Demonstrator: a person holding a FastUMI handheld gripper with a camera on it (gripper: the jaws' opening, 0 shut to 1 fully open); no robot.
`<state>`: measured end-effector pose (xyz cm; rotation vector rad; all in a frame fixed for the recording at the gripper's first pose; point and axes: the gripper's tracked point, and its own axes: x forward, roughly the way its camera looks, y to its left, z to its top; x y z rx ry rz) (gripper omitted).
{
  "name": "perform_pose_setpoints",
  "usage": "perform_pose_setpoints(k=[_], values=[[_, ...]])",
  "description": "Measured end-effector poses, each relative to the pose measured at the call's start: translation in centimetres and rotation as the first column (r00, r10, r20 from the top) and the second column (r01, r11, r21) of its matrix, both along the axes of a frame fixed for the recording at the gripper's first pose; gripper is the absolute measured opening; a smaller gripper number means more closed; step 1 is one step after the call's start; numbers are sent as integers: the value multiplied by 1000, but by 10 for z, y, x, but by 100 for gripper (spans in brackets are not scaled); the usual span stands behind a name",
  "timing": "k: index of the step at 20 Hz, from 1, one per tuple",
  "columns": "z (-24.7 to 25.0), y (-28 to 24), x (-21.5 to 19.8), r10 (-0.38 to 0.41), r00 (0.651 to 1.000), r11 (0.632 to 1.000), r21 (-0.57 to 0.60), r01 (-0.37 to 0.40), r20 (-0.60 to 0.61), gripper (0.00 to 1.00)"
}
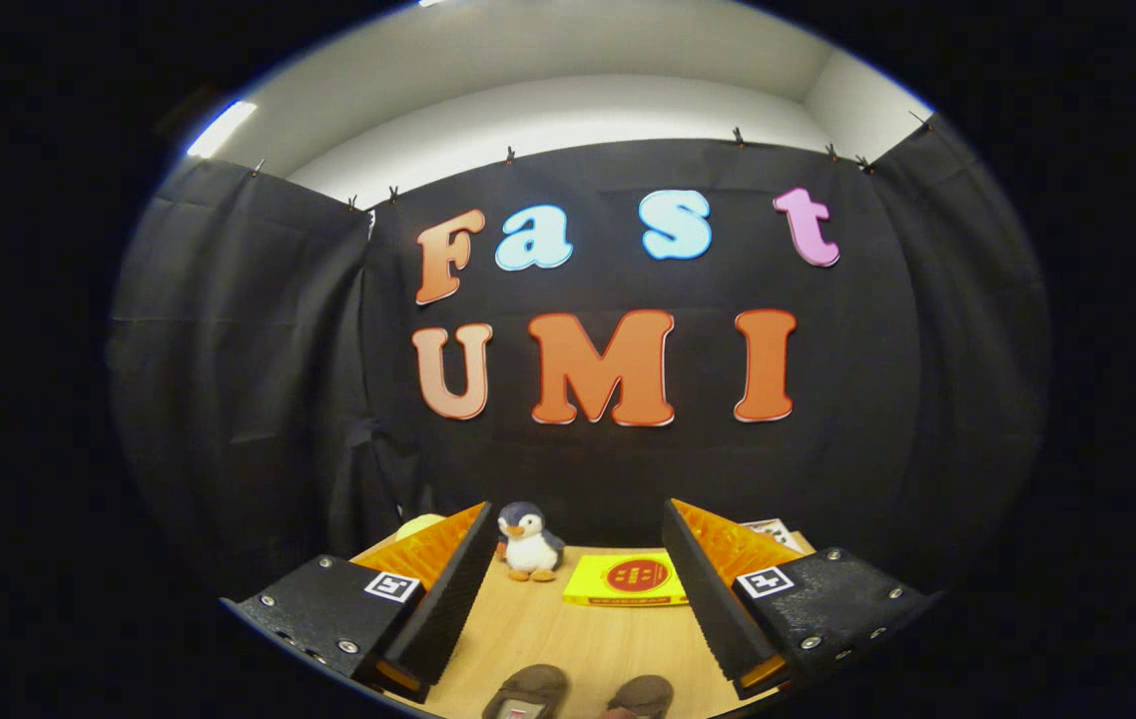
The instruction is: Open the storage box then place both shoes into the box .Put the left shoe in first, then the right shoe, with the right side of both shoes facing outward in a uniform manner.
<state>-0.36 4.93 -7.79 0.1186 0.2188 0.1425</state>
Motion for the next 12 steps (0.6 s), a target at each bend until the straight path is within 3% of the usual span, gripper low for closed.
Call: perform_pose_setpoints(k=[6,12], values=[[-62,59,-6,137,978,990,68,-127,-160,98],[-139,122,-35,303,864,939,282,-198,-402,97]])
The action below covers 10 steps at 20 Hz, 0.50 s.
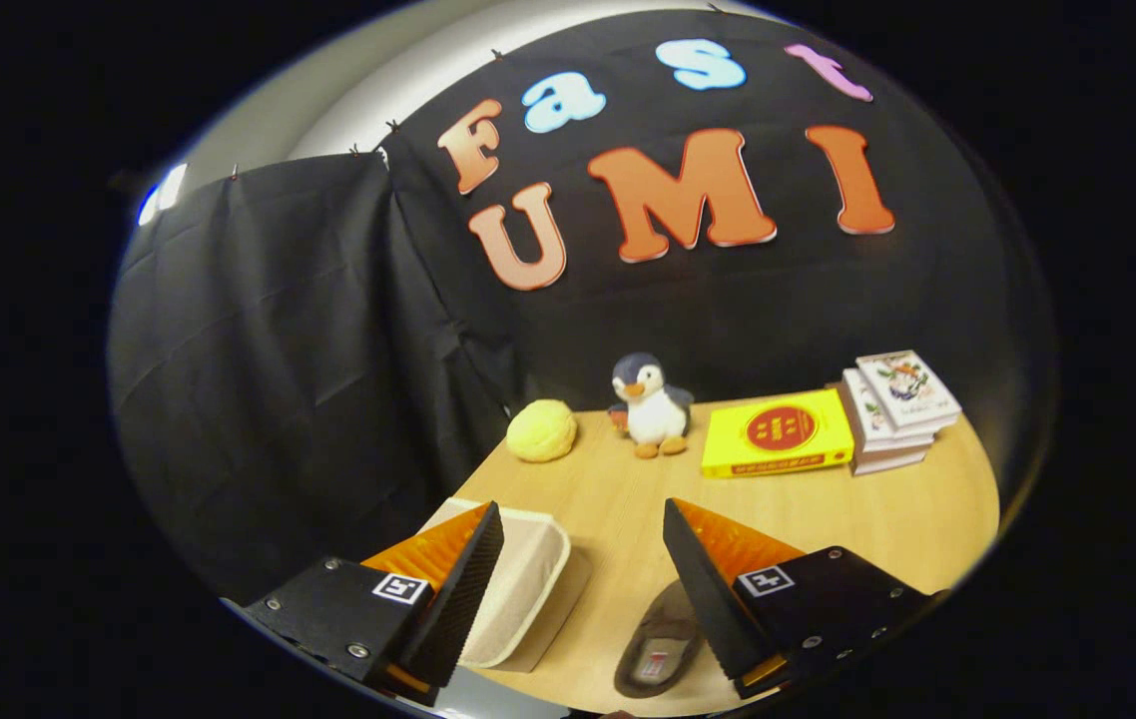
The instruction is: Open the storage box then place both shoes into the box .Put the left shoe in first, then the right shoe, with the right side of both shoes facing outward in a uniform manner.
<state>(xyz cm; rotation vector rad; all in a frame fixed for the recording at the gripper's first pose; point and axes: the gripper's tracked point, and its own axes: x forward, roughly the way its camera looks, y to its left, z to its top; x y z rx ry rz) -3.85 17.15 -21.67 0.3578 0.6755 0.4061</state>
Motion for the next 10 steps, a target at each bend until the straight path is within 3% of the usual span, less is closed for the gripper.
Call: perform_pose_setpoints(k=[7,10], values=[[-65,58,-32,144,960,987,110,-120,-239,96],[-94,75,-49,168,927,981,153,-122,-337,96]])
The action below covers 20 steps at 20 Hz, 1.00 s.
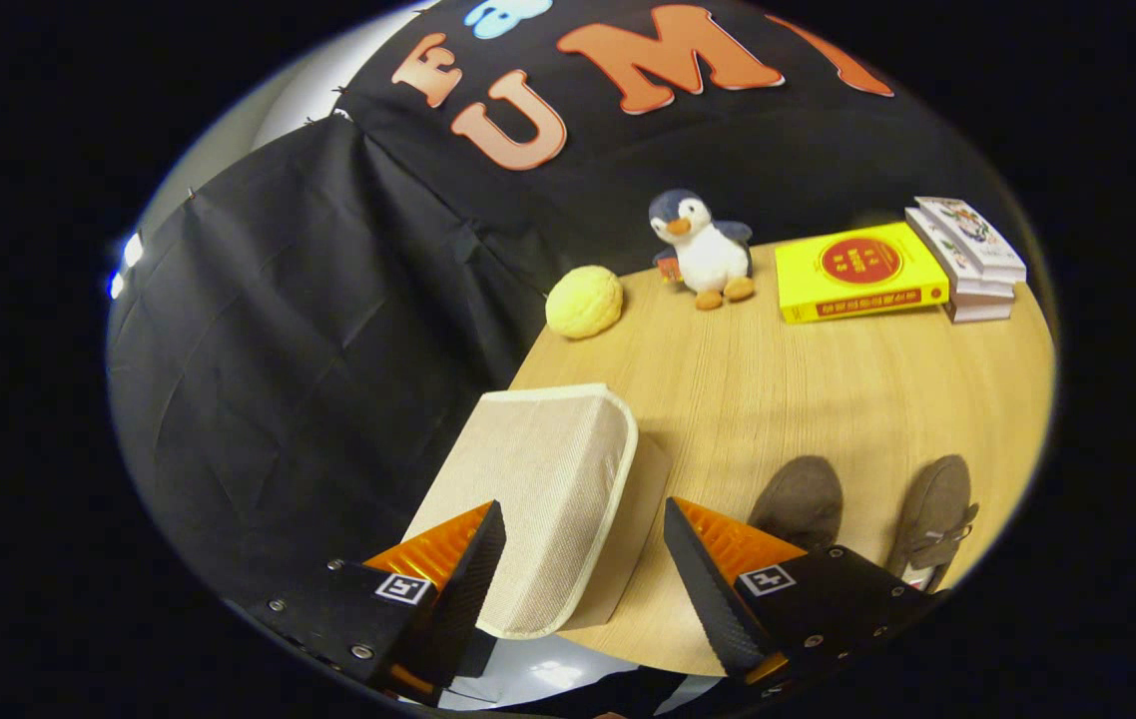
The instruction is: Open the storage box then place both shoes into the box .Put the left shoe in first, then the right shoe, with the right side of both shoes facing outward in a uniform manner.
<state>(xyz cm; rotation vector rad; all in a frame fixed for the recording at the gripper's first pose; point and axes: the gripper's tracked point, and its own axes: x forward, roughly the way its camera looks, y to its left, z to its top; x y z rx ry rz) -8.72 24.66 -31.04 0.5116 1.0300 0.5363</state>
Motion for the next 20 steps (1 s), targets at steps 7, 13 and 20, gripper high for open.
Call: perform_pose_setpoints(k=[7,13,20], values=[[-32,30,-23,31,990,995,103,-17,-139,96],[-42,51,-24,13,974,980,194,32,-225,95],[-40,63,-27,30,959,964,263,47,-280,95]])
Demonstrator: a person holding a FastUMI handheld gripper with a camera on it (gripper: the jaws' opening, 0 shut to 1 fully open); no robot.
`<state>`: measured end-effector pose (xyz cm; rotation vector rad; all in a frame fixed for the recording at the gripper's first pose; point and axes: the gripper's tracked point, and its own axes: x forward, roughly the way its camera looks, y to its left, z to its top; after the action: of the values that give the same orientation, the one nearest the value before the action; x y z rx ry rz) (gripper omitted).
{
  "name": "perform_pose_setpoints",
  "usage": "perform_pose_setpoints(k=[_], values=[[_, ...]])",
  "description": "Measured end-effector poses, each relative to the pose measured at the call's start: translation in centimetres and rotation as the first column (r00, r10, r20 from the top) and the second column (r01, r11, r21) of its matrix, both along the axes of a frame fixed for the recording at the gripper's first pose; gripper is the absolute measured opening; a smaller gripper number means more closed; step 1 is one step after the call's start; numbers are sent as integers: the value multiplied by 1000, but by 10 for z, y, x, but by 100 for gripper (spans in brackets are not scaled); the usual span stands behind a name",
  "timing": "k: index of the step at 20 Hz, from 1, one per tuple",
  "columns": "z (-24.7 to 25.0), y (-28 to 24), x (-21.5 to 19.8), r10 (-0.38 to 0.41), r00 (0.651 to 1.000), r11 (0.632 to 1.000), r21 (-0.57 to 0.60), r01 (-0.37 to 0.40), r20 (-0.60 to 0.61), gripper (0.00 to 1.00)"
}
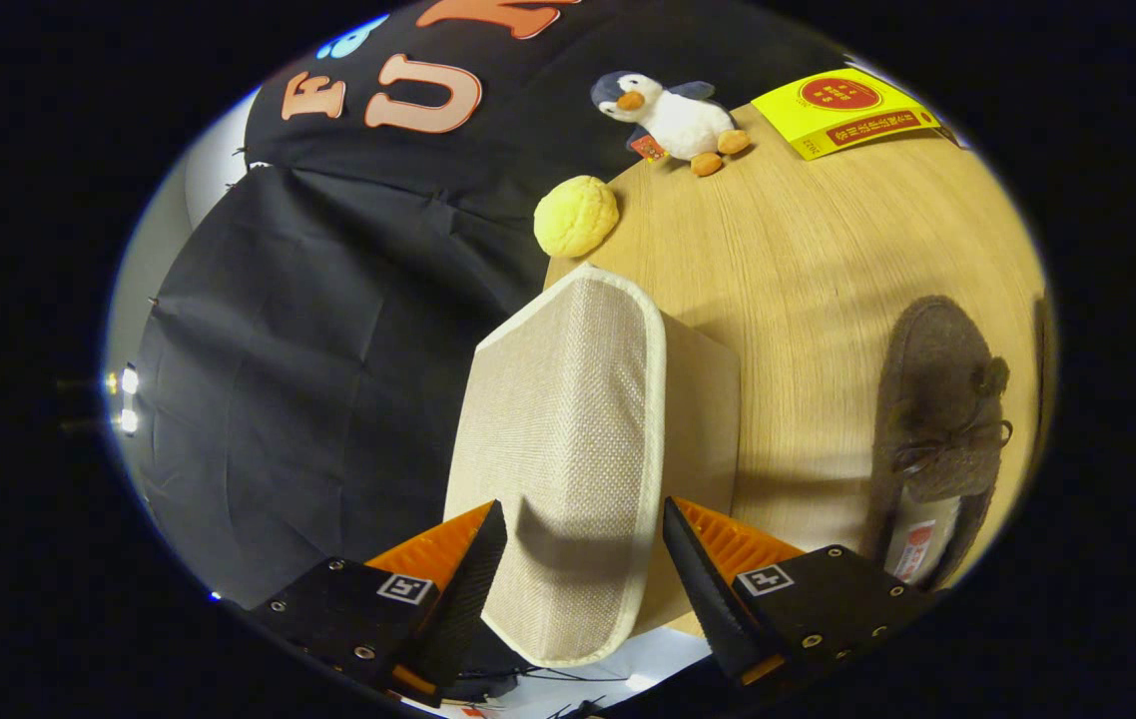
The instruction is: Open the storage box then place both shoes into the box .Put the left shoe in first, then the right shoe, with the right side of both shoes facing outward in a uniform manner.
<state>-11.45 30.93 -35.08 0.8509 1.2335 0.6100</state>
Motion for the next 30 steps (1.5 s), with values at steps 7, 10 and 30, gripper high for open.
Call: perform_pose_setpoints(k=[7,10,30], values=[[93,0,15,-41,996,987,158,29,75,88],[137,16,20,-12,987,981,195,-20,162,81],[191,239,41,178,947,980,45,-196,266,22]])
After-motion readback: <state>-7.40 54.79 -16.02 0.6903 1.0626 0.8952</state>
